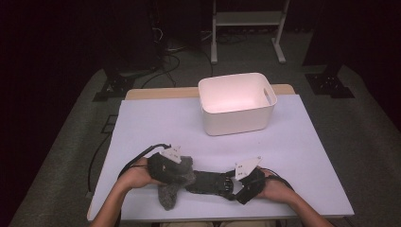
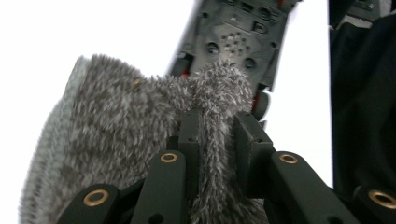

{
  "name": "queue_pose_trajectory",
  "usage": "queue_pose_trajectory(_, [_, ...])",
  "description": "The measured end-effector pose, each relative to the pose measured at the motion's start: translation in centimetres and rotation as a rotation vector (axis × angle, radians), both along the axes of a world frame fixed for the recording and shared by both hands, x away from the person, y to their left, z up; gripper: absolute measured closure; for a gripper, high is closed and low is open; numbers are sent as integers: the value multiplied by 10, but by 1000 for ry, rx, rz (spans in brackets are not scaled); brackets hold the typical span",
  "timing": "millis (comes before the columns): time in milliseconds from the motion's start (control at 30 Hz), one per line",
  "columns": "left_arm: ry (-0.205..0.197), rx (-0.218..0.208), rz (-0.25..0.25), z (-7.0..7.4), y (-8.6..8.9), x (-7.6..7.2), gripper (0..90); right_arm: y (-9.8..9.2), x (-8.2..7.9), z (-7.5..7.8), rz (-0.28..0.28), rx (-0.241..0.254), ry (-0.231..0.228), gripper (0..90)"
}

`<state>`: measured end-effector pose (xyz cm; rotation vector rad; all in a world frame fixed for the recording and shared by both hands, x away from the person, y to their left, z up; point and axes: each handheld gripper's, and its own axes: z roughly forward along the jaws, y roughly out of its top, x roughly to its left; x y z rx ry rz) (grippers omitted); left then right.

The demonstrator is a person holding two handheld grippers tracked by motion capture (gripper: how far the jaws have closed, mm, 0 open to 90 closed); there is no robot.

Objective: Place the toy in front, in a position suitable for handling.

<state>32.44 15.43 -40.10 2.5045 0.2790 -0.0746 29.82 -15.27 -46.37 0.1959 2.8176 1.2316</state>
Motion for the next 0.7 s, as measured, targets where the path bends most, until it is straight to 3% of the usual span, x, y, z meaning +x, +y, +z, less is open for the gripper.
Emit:
queue_pose_trajectory(133, [8, -11, 4, -1, -4, 6, 746, 0, 0, 0, 0, -2, 0, 234])
queue_pose_trajectory(300, [2, -15, -37, 3, -20, 6, 746, 1, 0, 0, 2, -4, -2, 233])
queue_pose_trajectory(500, [-1, 6, -166, 3, -76, 0, 746, 1, 0, 0, 3, -5, -2, 233])
queue_pose_trajectory(700, [-16, 18, -235, 4, -112, -2, 746, 0, 0, 0, 1, 0, 3, 233])
